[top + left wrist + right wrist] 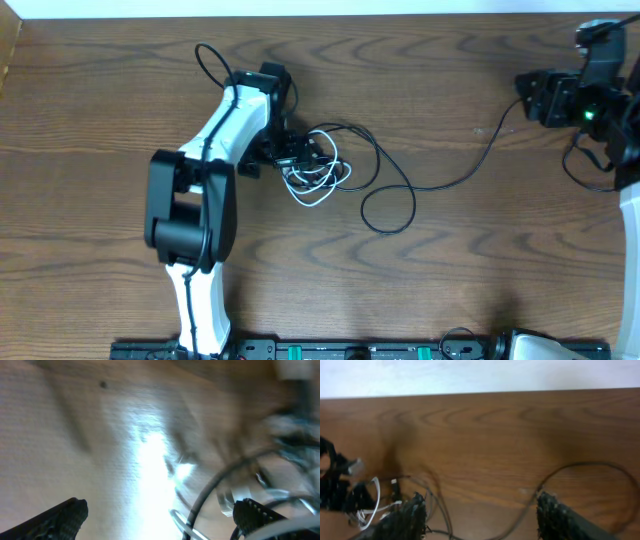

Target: Untangle cables

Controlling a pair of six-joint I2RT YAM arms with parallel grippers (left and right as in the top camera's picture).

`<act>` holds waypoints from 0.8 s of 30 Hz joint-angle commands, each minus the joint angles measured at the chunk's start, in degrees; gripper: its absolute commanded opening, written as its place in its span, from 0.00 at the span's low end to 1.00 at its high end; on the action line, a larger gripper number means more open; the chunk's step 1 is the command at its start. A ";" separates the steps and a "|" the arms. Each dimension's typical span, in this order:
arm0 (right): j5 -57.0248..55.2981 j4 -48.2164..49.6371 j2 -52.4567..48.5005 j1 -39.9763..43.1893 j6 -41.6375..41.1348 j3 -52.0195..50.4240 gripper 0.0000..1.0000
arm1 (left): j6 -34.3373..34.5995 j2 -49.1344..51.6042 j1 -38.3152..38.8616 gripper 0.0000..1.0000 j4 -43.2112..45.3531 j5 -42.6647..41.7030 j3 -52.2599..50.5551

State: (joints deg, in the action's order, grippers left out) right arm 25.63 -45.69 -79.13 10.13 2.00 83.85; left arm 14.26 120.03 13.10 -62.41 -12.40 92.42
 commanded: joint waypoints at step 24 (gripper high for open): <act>5.86 -3.26 -16.31 -15.93 1.99 0.79 0.82 | -1.11 -8.11 -4.94 0.84 -0.09 -18.12 1.57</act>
State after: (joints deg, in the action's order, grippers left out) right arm 30.55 -48.99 -93.69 -4.23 3.01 83.85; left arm 13.47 112.36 8.27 -62.50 -34.65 92.95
